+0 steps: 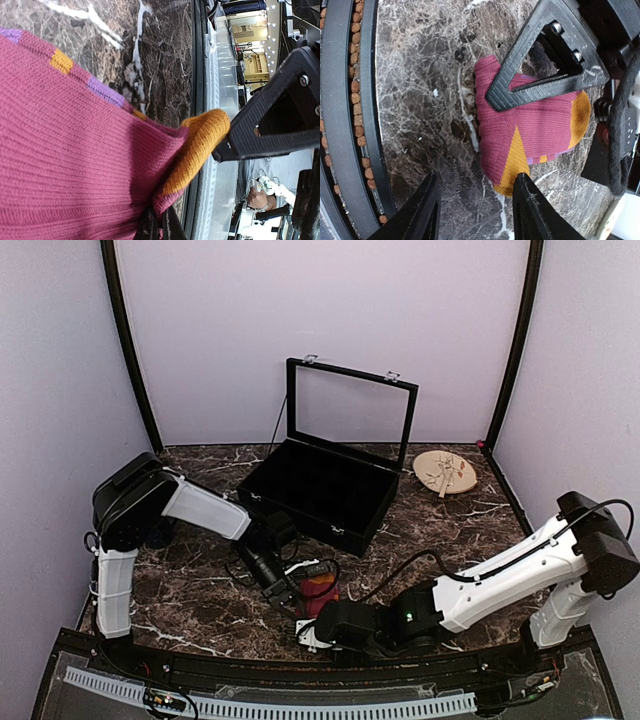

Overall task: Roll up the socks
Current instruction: Roll the sock at the center of the board.

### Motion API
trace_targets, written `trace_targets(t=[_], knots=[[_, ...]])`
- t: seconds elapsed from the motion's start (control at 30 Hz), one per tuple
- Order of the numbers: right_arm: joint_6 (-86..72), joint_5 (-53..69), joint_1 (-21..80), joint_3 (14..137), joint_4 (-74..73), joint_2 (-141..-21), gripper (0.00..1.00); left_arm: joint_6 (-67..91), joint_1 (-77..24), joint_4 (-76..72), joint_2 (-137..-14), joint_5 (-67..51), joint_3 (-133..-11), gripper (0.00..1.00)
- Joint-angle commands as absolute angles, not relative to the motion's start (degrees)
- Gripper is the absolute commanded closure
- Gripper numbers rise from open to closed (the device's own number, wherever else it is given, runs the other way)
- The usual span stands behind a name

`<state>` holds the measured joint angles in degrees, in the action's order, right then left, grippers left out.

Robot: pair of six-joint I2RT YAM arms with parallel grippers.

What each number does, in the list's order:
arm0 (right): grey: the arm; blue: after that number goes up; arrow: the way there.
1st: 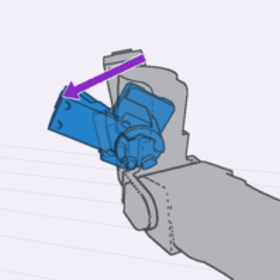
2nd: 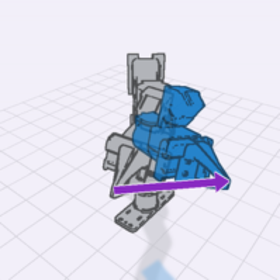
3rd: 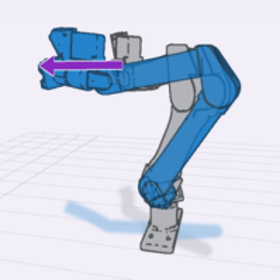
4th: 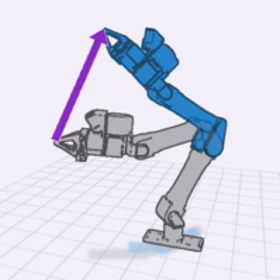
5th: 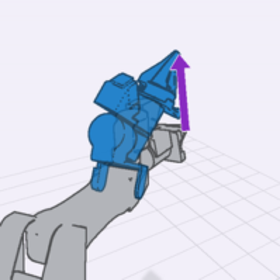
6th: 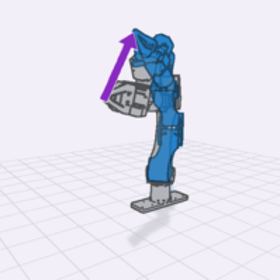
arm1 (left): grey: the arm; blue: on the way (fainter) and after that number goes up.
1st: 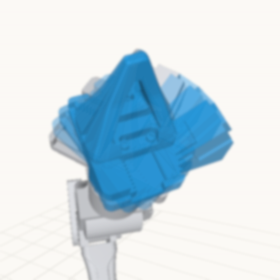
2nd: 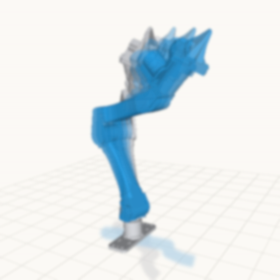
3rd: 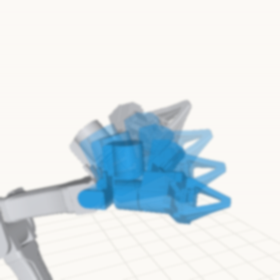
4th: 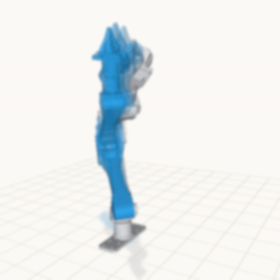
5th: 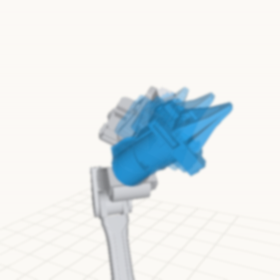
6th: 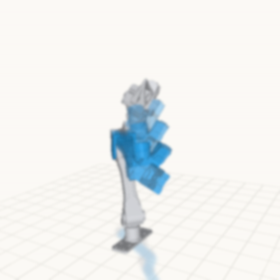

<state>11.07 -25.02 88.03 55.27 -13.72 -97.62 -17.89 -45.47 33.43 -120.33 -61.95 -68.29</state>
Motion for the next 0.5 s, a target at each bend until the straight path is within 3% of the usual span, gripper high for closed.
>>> trace_targets(t=[0.0,0.47], knots=[[13.45,-27.48,88.49,57.3,-11.86,-99.31,0.53,-19.85,-45.0,36.58,-120.78,-63.15,-69.73,1.0],[16.21,-26.6,86.48,57.46,-10.27,-102.72,0.54,-20.87,-45.0,38.4,-121.72,-63.45,-70.79,1.0]])
